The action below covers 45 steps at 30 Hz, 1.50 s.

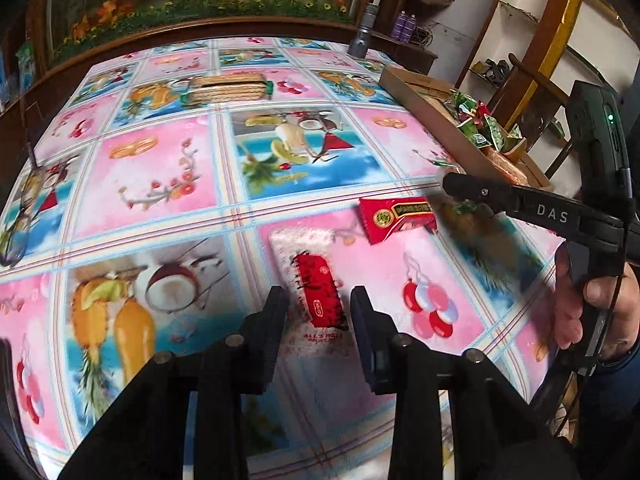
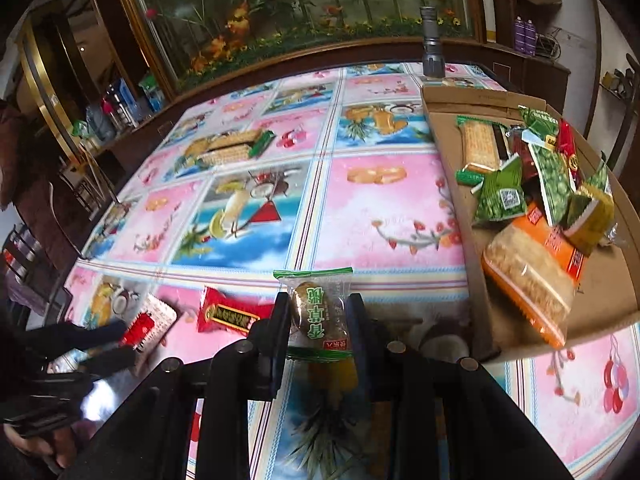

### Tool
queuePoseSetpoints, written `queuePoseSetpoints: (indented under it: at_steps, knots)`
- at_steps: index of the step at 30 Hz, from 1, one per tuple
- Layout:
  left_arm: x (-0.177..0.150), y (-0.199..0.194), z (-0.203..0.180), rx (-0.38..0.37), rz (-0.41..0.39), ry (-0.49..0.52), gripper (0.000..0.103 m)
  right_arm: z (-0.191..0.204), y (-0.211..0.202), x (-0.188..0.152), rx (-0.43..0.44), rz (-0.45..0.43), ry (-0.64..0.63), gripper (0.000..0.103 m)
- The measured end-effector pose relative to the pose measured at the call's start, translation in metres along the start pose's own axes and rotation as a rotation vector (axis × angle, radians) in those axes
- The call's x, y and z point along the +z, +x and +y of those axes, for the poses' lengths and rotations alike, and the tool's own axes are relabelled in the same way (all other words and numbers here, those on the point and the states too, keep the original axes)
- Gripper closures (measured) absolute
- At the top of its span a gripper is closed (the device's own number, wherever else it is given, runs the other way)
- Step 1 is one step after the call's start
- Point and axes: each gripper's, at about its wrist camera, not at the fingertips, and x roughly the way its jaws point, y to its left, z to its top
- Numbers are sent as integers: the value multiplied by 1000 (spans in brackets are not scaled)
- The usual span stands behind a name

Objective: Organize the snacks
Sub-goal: 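Grasp the white-red packet with the left gripper while the right grasps a green-labelled packet, then lift the white-red packet and green-labelled packet off the table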

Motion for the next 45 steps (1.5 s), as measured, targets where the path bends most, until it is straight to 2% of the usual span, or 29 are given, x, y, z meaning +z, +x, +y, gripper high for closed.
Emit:
queuePoseSetpoints:
  at_steps: [2, 5, 10, 14, 16, 20, 23, 26, 28, 32, 45]
  knots:
    - [4, 5, -9, 82, 14, 54, 75, 0, 2, 3, 13, -1, -1, 73]
    - [12, 13, -12, 149, 23, 86, 75, 1, 1, 14, 40, -18, -15, 73]
    - [49, 30, 16, 220, 22, -3, 81, 11, 1, 54, 69, -85, -30, 73]
    - [83, 47, 46, 195, 4, -138, 84, 24, 18, 97, 97, -131, -20, 73]
    - [96, 54, 55, 204, -21, -194, 84, 26, 32, 108, 104, -134, -7, 73]
    - [112, 60, 55, 228, -144, -261, 84, 14, 47, 101, 104, -126, -3, 73]
    - [119, 60, 45, 250, -192, -221, 84, 0, 55, 98, 90, -103, 26, 73]
    - [119, 46, 39, 350, -277, -162, 84, 1, 59, 96, 94, -86, 22, 73]
    - [119, 41, 39, 374, -299, -152, 84, 6, 57, 94, 110, -89, 8, 73]
    - [119, 39, 35, 399, -310, -118, 84, 18, 54, 90, 102, -107, -36, 73]
    - [114, 37, 22, 457, -339, -61, 84, 14, 52, 90, 91, -109, -33, 73]
